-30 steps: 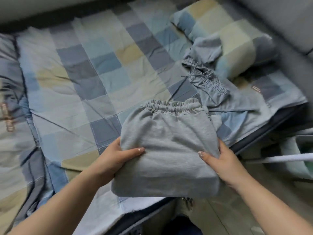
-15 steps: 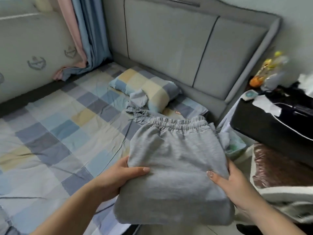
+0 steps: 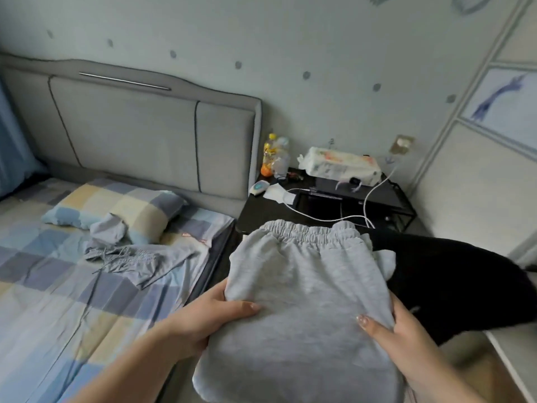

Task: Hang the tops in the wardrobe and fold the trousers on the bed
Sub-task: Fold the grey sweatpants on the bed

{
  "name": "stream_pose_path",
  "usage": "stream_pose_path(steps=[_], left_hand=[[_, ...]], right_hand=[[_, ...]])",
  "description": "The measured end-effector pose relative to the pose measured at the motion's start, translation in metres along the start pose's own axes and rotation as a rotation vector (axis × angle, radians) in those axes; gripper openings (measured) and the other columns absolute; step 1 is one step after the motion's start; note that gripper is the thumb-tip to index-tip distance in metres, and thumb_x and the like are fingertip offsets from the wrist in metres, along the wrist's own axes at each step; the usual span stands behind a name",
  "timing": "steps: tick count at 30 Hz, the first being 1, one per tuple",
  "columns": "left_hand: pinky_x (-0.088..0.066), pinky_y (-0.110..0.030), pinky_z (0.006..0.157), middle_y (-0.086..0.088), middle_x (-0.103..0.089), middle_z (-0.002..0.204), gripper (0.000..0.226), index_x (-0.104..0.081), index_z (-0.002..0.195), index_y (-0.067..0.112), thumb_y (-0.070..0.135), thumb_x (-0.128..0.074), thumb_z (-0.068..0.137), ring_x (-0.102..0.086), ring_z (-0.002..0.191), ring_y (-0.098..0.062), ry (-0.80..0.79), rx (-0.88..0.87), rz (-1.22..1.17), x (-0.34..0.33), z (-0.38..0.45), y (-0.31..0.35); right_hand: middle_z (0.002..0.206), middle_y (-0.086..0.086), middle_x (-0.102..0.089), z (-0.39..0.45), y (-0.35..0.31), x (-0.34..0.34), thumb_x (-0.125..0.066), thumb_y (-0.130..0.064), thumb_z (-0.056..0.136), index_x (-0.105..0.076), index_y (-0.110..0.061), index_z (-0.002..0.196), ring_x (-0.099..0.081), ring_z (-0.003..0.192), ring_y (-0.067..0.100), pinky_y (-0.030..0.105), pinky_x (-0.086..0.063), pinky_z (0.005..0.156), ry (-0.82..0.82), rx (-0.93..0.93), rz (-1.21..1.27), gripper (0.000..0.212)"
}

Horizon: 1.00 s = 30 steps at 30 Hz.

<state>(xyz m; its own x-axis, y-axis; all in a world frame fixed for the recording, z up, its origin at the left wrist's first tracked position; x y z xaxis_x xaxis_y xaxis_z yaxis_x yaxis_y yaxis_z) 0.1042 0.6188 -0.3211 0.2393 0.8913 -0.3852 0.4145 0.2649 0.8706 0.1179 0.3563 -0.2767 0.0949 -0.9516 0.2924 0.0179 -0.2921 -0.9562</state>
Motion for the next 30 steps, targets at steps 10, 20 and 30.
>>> stream_pose_path(steps=[10,20,30], left_hand=[[-0.053,-0.041,0.091,-0.015,-0.065,0.122,0.060,-0.055,0.127,0.017,0.013,-0.078,0.072,-0.062,0.113,-0.033,-0.281,0.012,0.162,-0.217,0.066,-0.008],[-0.053,-0.041,0.090,-0.017,-0.063,0.125,0.054,-0.060,0.123,0.021,0.016,-0.080,0.074,-0.060,0.115,-0.036,-0.597,0.094,0.261,-0.362,0.162,-0.040],[-0.049,-0.054,0.095,-0.022,-0.060,0.127,0.059,-0.050,0.131,0.016,0.009,-0.074,0.078,-0.058,0.115,-0.044,-0.942,0.413,0.372,-0.470,0.263,-0.112]], right_hand=[[0.112,-0.017,-0.067,-0.096,0.014,0.210,-0.066,0.003,0.082,-0.055,-0.030,0.119,-0.061,0.106,0.000,0.022,-0.044,0.098,0.310,-0.041,0.011,0.051],[0.117,-0.013,-0.068,-0.141,0.070,0.334,-0.066,-0.005,0.086,-0.055,-0.031,0.125,-0.062,0.112,0.009,0.034,-0.045,0.097,0.545,-0.133,0.046,0.048],[0.115,-0.024,-0.064,-0.172,0.143,0.380,-0.063,-0.016,0.091,-0.043,-0.046,0.125,-0.063,0.106,0.002,0.027,-0.053,0.089,0.849,-0.389,0.195,0.050]])
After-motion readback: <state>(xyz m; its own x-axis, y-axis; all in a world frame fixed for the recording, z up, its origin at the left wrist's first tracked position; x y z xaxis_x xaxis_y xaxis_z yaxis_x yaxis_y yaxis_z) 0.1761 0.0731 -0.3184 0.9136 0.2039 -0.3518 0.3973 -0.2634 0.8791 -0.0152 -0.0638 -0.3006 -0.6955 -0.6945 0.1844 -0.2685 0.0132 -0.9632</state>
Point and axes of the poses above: each hand's wrist, its own z-axis towards the middle knuckle, its own x-axis out of the back of the hand, y = z × x, the point moved 10 cm from there along z, towards the middle knuckle
